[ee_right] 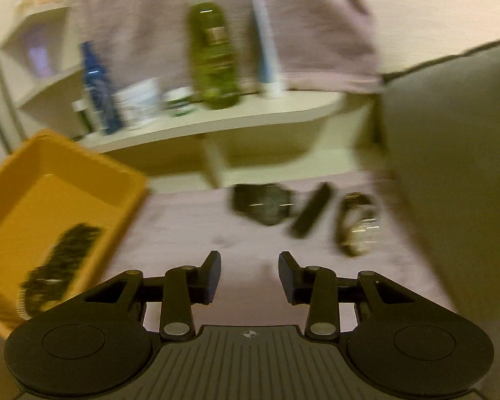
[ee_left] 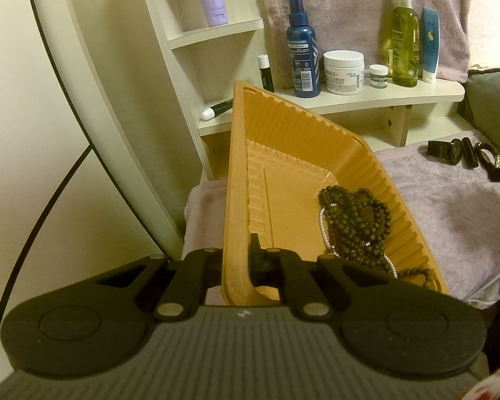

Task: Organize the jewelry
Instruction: 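Move the open right gripper back toward the silver watch, then grasp the silver watch by its strap with the right gripper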

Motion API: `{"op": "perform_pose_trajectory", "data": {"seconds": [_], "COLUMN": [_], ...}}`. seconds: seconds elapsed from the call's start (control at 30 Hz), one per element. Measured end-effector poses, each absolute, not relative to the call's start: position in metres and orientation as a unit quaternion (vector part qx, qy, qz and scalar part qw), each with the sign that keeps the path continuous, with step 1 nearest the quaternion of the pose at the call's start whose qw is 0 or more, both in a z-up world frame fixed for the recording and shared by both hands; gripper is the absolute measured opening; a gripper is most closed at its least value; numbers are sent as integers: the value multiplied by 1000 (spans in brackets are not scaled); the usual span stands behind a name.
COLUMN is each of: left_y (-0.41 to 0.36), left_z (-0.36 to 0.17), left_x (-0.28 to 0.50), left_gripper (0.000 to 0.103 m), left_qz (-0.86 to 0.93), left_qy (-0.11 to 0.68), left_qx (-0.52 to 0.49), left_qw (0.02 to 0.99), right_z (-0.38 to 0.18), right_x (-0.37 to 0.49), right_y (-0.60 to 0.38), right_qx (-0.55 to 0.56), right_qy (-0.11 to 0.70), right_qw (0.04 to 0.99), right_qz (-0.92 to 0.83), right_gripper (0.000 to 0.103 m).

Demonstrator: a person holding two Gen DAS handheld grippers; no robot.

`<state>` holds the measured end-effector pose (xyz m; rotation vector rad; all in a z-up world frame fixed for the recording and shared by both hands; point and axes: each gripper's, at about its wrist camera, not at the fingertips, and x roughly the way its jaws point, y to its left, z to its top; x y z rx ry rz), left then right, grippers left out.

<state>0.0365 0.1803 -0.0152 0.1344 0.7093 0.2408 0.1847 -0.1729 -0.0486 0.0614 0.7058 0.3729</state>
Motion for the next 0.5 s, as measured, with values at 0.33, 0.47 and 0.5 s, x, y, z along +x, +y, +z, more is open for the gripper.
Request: {"op": "perform_pose_trajectory", "data": {"seconds": [0.33,0.47,0.5], "left_y": [180,180,180], "left_z": [-14,-14,-14], "left_x": [37,38,38], "left_gripper": [5,5,5], "left_qz": [119,120,120], "left_qy": [348,349,350], "left_qx": [68,69,70], "left_qw": [927,927,927], "right_z": [-61,-66,-68], "right_x": [213,221,223], "right_y": [-209,-217,-219], "right_qx": [43,72,77], "right_qy": [338,341,341], "right_qw": [934,932,932], "right_qz": [111,104,101], "right_gripper": [44,45,44]}}
